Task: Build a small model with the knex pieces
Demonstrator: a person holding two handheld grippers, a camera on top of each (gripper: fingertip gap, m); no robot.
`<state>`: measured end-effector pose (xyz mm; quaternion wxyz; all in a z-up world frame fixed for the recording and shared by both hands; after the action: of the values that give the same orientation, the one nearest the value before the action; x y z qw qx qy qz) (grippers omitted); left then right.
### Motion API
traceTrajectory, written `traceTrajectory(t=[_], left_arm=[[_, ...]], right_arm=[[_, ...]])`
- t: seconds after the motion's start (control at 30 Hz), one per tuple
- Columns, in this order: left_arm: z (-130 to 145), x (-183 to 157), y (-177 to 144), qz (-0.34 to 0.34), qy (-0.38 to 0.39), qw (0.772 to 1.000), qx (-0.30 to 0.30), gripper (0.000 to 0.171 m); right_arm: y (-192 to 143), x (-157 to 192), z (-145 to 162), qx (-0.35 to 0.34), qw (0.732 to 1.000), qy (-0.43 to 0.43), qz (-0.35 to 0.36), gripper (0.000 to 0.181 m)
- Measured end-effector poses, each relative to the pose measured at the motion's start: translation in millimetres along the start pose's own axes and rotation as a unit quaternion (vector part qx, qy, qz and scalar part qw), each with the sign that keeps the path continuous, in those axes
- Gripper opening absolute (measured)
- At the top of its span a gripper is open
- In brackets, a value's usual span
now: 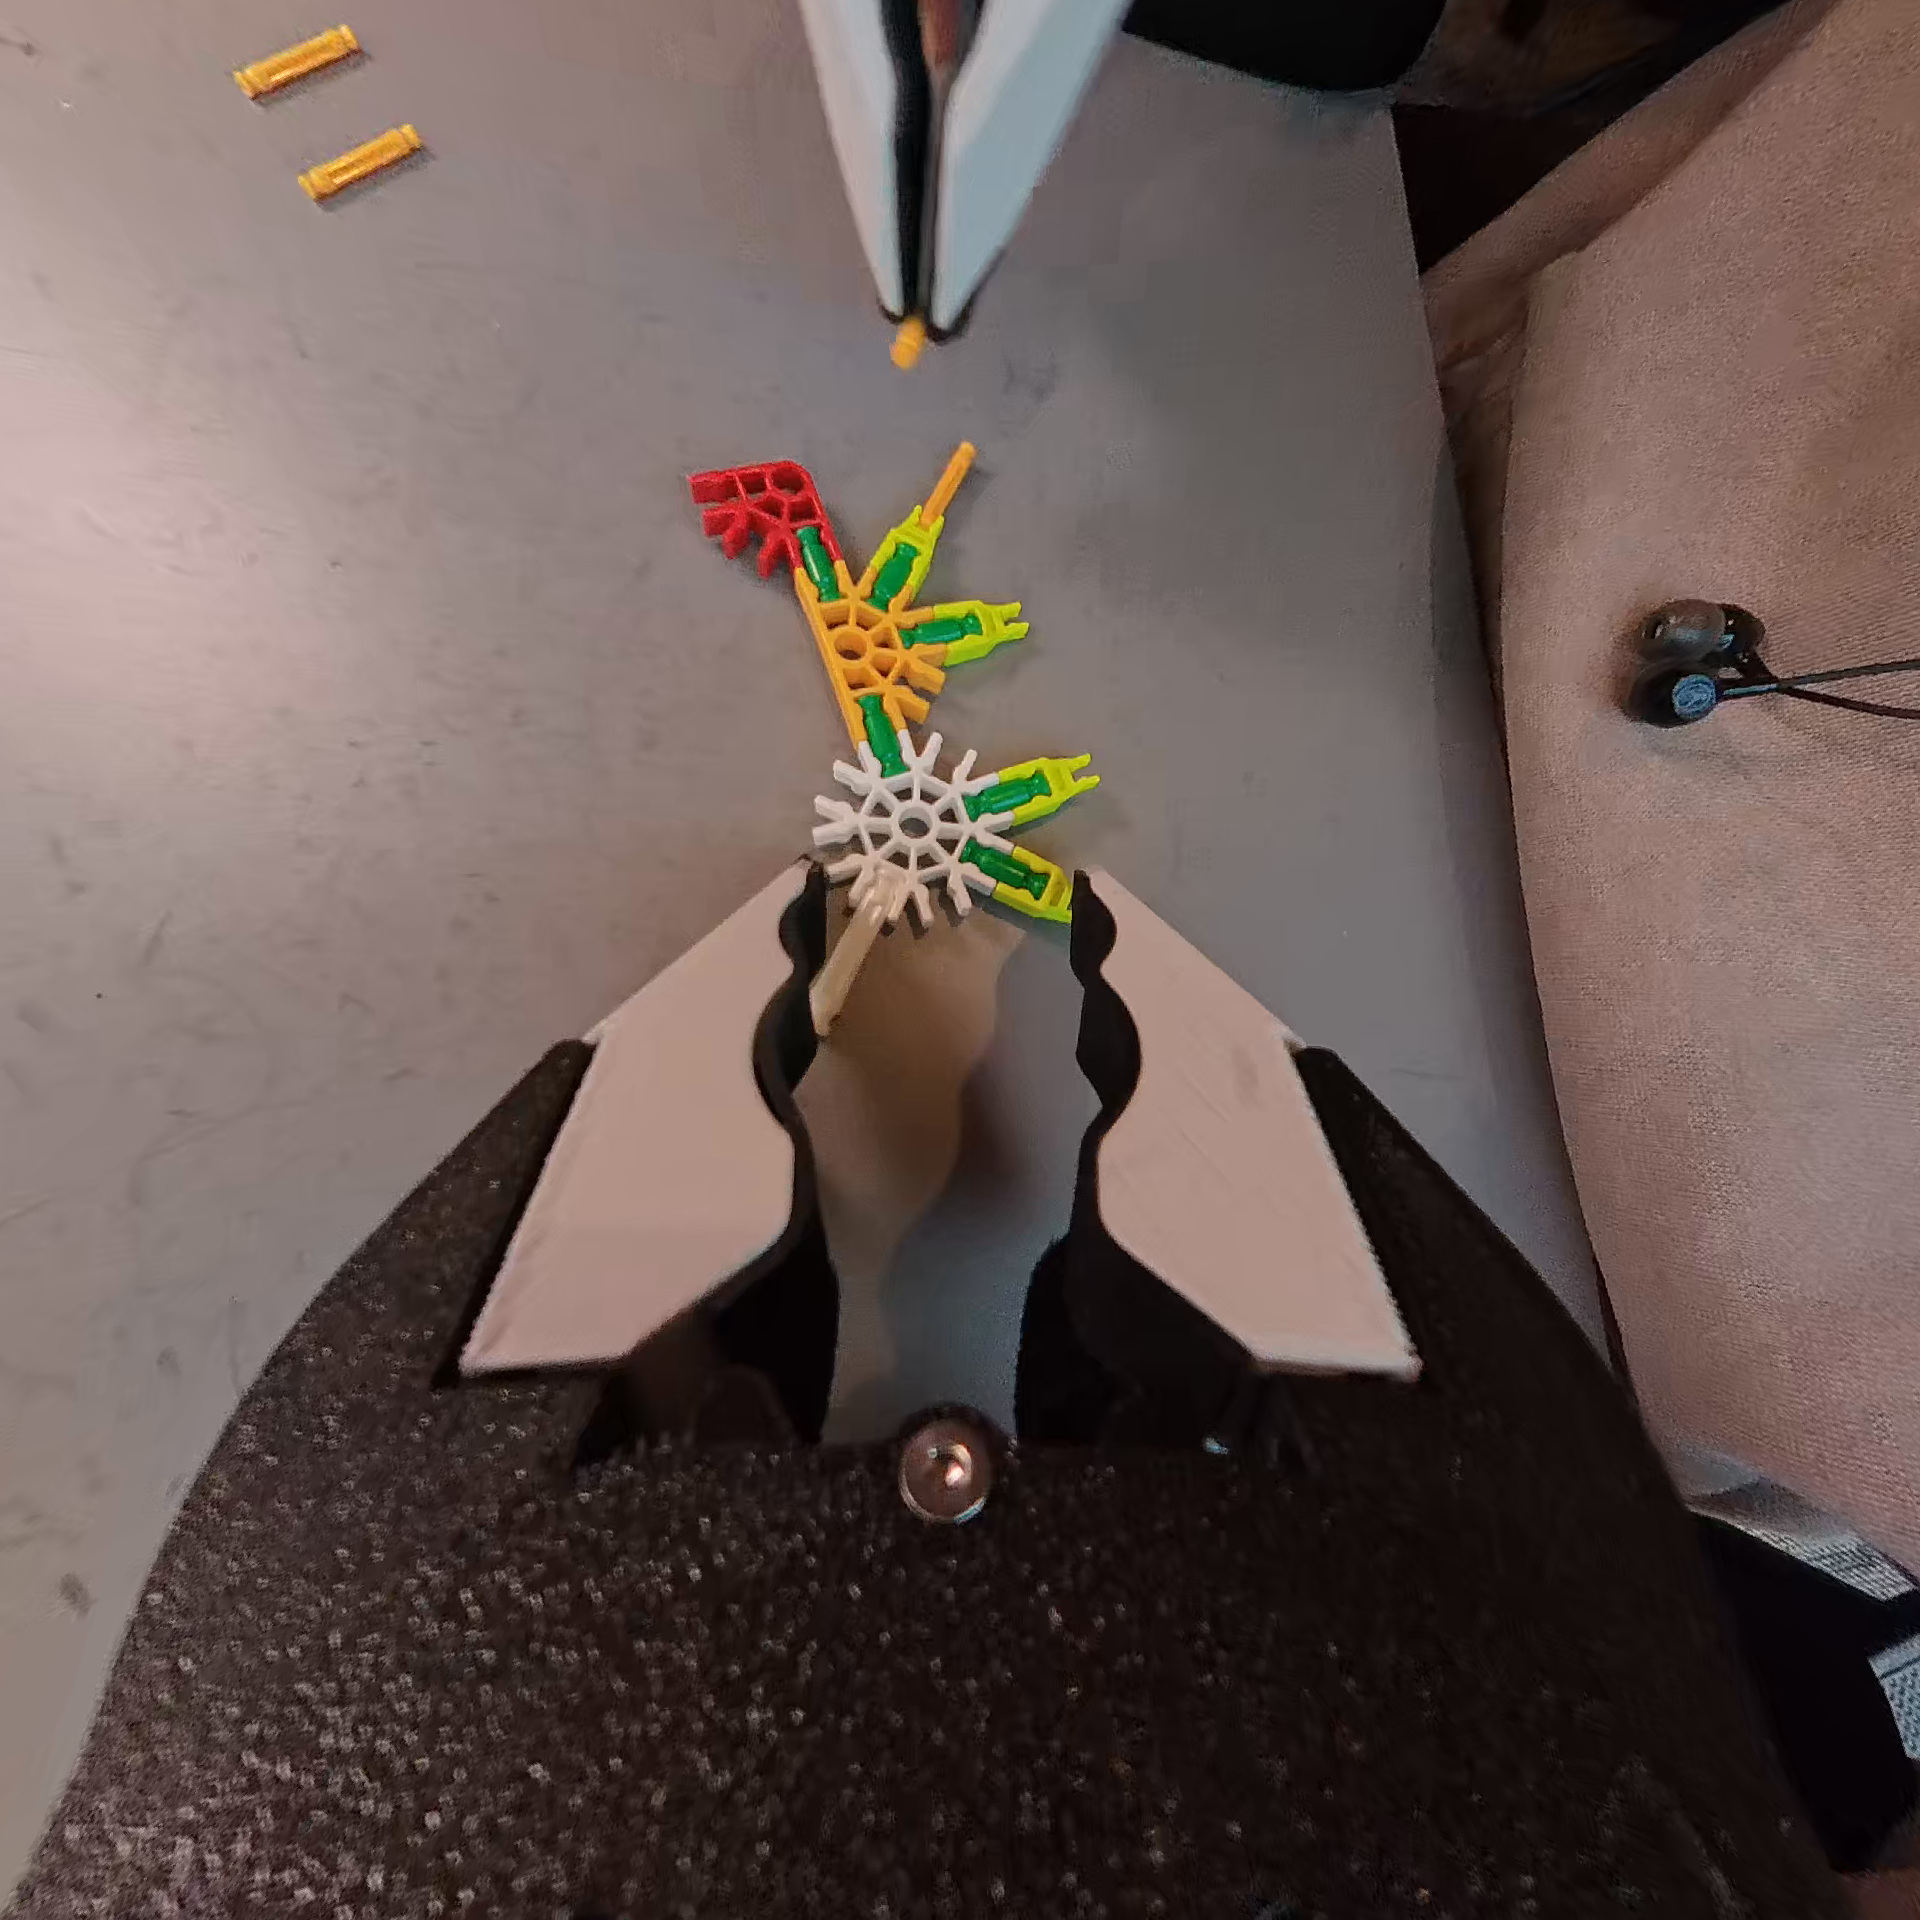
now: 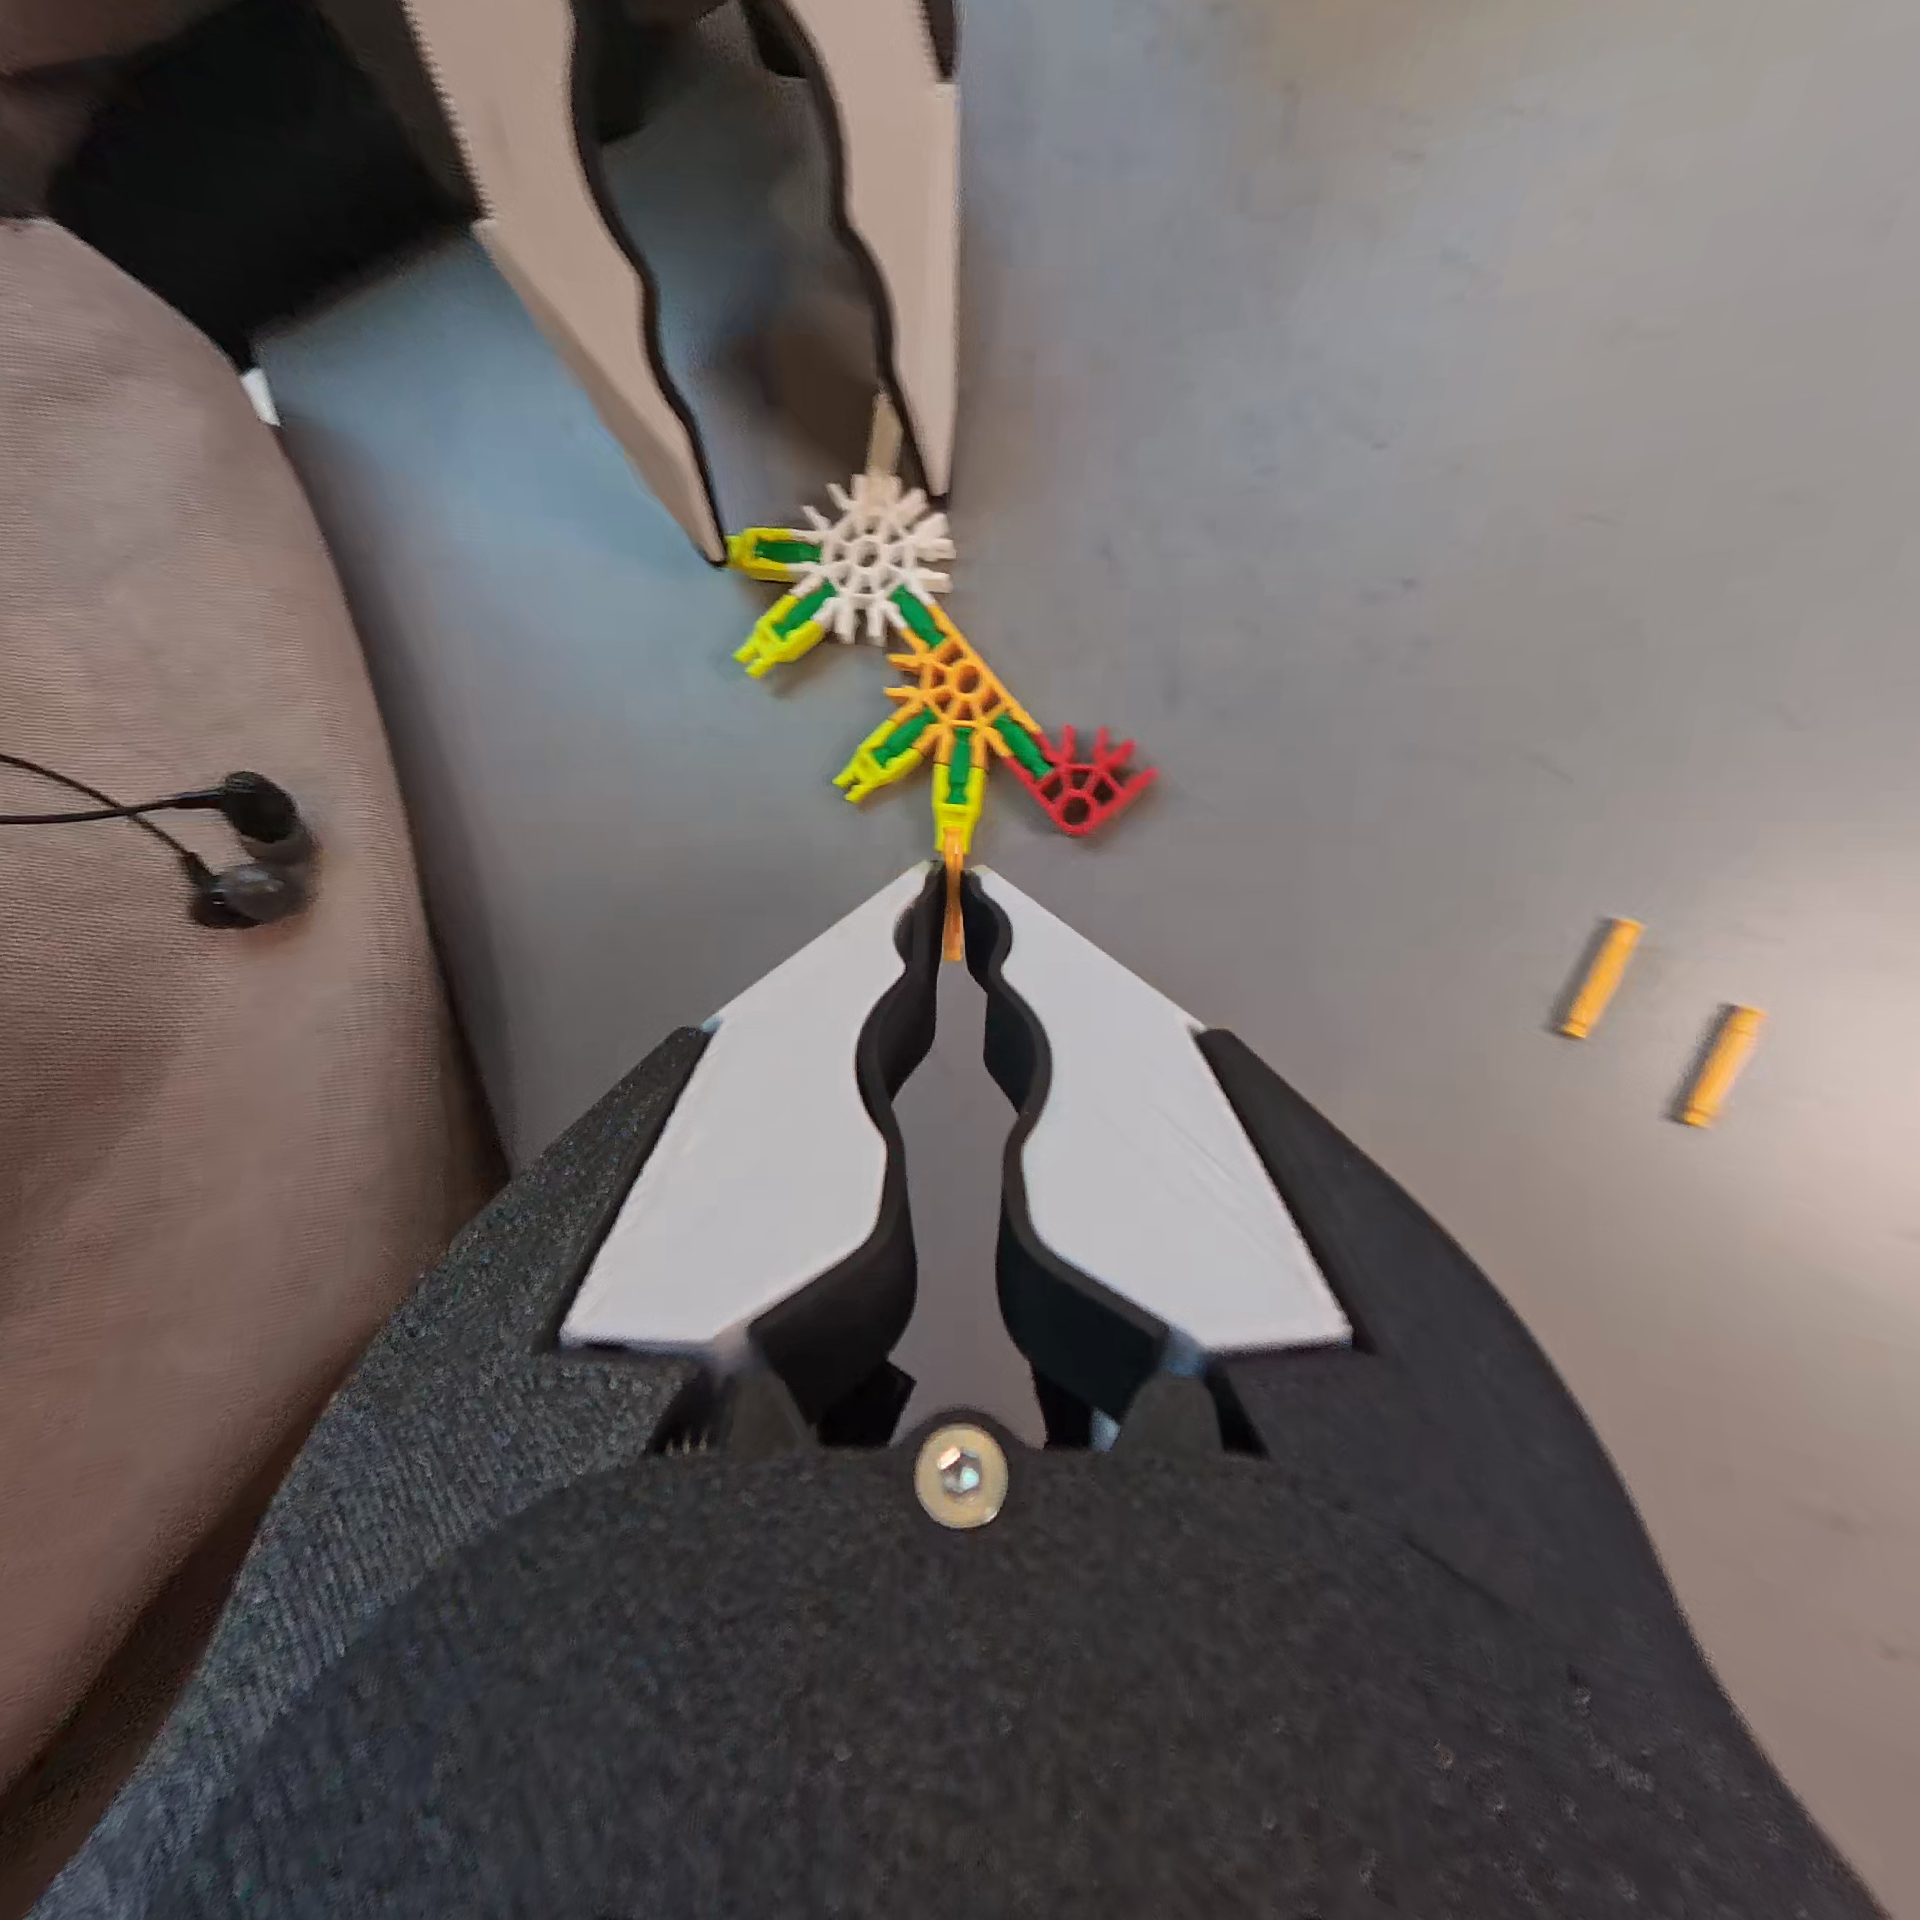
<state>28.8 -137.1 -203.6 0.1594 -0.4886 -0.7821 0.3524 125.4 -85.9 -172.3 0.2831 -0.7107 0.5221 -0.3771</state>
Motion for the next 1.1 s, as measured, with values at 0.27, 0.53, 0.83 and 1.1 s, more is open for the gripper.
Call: traceTrajectory(t=[0.27, 0.53, 0.83, 1.1], left_arm=[[1.0, -1.3, -5.8, 0.01, -0.003, 1.0, -0.004, 0.047], [5.1, 14.3, -7.3, -0.024, -0.023, 0.999, -0.001, 0.044], [-1.1, 1.2, 2.7, -0.02, 0.008, 1.0, 0.009, 0.034], [-2.6, -8.8, 5.5, -0.006, 0.023, 1.0, 0.012, 0.034]], right_arm=[[32.3, 16.3, 6.4, 0.009, 1.0, 0.011, -0.011, 0.002], [19.9, -34.6, 0.7, 0.015, 0.999, 0.004, 0.044, 0.001], [16.5, -21.1, 1.8, 0.035, 0.999, 0.001, 0.027, 0.002], [21.6, -25.0, 4.1, 0.048, 0.998, 0.011, 0.031, 0.002]])
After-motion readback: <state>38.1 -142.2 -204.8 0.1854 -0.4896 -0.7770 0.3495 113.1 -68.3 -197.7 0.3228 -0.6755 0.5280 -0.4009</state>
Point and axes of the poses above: each gripper's, where its closed fingertips meet, y out along the fingers, z out of its underside, x = y × z across the jaws, the point moved 2 cm from there along -y, back along the fingers, and after that the axes turned 6 degrees about -z, right-handed, at the moved point
